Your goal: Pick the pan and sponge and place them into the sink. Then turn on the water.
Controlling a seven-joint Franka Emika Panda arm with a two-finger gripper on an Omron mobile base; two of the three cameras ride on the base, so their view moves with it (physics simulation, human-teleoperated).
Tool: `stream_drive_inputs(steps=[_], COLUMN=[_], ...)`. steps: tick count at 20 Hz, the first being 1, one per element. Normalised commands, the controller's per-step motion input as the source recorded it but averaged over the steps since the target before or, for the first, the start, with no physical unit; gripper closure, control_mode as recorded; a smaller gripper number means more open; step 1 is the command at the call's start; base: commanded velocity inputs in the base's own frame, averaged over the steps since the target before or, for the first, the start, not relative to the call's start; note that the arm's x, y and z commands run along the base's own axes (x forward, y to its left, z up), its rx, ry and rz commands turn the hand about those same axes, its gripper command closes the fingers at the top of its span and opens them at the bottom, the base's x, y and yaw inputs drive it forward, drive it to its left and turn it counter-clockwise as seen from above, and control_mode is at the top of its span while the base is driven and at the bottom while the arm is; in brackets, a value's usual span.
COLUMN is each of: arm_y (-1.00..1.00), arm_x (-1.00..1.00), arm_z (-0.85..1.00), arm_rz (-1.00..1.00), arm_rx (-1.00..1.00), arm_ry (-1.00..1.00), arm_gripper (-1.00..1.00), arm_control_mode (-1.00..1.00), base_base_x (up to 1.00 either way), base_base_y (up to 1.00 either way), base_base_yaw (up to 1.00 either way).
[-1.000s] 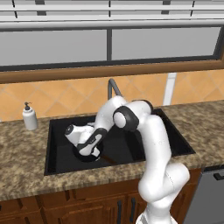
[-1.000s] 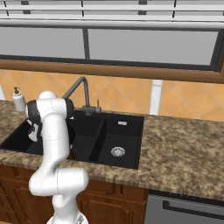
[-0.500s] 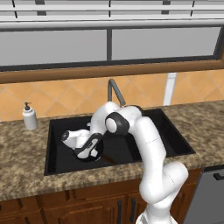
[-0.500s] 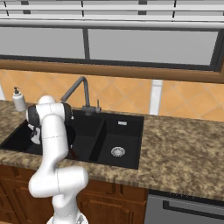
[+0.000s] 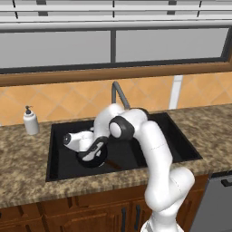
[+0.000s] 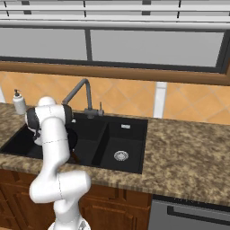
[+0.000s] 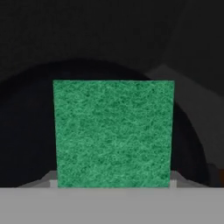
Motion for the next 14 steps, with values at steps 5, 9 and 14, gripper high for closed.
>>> stream_drive_inputs(steps=[5,9,14], arm_y=[0.0,0.01,-0.01], arm_x=[-0.44,-0.77,-1.0], arm_z=[0.14,0.5,0.29], arm_rz=[0.0,0.0,0.02], arm_rx=[0.11,0.11,0.14], arm_ry=[-0.28,-0.29,-0.43], arm_gripper=[-1.0,-1.0,-1.0], arm_control_mode=[-1.0,-1.0,-1.0], base_base_x=[0.0,0.0,0.0], base_base_y=[0.0,0.0,0.0], base_base_yaw=[0.0,0.0,0.0])
